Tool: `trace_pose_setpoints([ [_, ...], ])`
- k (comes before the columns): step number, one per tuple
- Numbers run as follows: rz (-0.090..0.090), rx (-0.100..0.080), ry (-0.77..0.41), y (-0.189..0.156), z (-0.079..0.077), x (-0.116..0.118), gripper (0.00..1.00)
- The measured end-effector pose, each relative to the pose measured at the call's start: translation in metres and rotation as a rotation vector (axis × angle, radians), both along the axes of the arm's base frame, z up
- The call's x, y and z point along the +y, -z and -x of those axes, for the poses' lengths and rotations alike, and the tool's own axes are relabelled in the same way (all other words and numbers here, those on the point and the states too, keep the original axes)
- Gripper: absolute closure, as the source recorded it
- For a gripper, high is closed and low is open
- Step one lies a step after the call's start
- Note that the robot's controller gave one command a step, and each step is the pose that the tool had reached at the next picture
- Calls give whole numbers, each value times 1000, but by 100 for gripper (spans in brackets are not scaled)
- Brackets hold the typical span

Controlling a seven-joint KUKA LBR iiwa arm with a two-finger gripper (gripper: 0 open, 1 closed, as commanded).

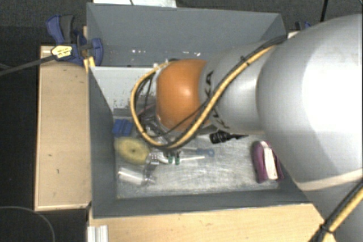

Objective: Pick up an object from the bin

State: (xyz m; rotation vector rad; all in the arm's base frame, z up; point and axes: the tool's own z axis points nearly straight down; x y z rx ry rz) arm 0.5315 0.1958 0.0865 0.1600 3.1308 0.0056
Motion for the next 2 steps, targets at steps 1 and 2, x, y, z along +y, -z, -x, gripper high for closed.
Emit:
trace_pose_setpoints([
  [1,1,5,2,1,2,0,100],
  [2,-1,-4,20,-187,-4,-7,100],
])
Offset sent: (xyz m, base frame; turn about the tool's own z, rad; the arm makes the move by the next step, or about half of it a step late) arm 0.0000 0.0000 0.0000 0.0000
